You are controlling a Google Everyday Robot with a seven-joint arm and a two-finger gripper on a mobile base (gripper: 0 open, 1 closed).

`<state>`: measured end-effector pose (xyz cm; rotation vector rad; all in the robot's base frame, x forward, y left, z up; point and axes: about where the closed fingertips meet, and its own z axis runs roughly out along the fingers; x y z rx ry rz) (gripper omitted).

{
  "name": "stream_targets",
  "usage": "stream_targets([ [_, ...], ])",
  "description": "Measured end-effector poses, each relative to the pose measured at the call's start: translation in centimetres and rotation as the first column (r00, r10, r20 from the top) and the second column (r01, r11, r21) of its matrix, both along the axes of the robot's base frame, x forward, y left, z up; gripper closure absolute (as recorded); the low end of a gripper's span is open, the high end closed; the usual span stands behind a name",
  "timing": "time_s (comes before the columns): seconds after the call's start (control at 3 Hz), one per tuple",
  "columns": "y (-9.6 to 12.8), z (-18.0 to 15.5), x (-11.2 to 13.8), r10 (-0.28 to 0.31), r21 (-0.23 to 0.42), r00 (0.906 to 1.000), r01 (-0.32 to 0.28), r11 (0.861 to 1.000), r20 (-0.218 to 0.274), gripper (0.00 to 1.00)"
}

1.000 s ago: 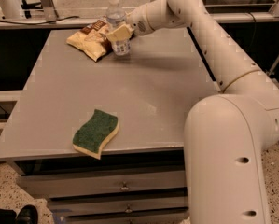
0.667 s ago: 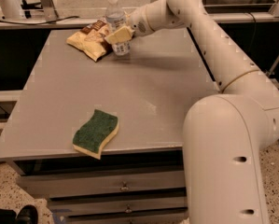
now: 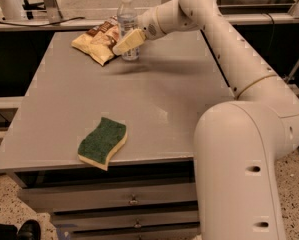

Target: Move blue plastic bottle near brown chip bag

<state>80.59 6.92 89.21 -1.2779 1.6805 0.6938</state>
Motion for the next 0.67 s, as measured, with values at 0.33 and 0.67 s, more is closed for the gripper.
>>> stream_targets([
  [0.33, -0.38, -0.34, 0.08, -0.004, -0.007, 0.9999, 0.004, 1.000, -0.014, 0.00],
  [0.67, -0.43, -0.37, 0.09, -0.004, -0.008, 0.9999, 0.004, 1.000, -0.016, 0.00],
])
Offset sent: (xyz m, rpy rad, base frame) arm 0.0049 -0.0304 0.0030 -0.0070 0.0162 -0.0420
